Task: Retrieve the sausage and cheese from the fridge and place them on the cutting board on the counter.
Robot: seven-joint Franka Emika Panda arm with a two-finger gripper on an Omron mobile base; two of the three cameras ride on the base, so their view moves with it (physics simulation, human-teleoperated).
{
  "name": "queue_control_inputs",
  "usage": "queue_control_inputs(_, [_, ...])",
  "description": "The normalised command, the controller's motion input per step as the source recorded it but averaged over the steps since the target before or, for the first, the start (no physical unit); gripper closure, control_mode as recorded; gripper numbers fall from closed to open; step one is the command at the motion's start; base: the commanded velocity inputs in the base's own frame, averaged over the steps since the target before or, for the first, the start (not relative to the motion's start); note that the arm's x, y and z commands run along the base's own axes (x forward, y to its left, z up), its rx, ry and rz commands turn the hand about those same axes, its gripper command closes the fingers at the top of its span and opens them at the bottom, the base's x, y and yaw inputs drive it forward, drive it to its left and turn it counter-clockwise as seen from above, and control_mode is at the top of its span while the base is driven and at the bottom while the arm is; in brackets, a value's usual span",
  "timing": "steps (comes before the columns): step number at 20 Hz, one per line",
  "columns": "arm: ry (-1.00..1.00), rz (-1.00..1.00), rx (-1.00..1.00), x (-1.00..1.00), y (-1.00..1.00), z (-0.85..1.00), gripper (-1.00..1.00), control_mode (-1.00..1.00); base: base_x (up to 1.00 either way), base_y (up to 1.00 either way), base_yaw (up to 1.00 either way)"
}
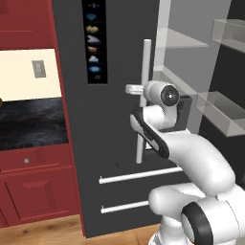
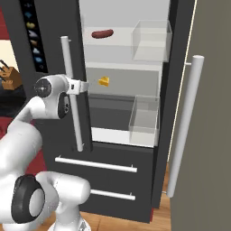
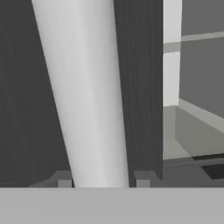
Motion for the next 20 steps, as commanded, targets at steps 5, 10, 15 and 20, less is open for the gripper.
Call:
queue_control_inputs(5, [0.13,-0.37,0.0,-1.0,0.38,0.16,1.0,-1.0,0.0,0.0,0.0])
queue_control_inputs(10, [0.01,-0.29,-0.02,-1.0,0.46,0.01,1.0,-1.0,0.0,0.0,0.0])
queue_control_inputs(15, [-0.02,-0.23,-0.04,-1.0,0.54,0.0,1.0,-1.0,0.0,0.0,0.0])
queue_control_inputs(20, [-0.15,-0.1,-0.07,-0.5,0.84,-0.03,-1.0,-1.0,0.0,0.0,0.0])
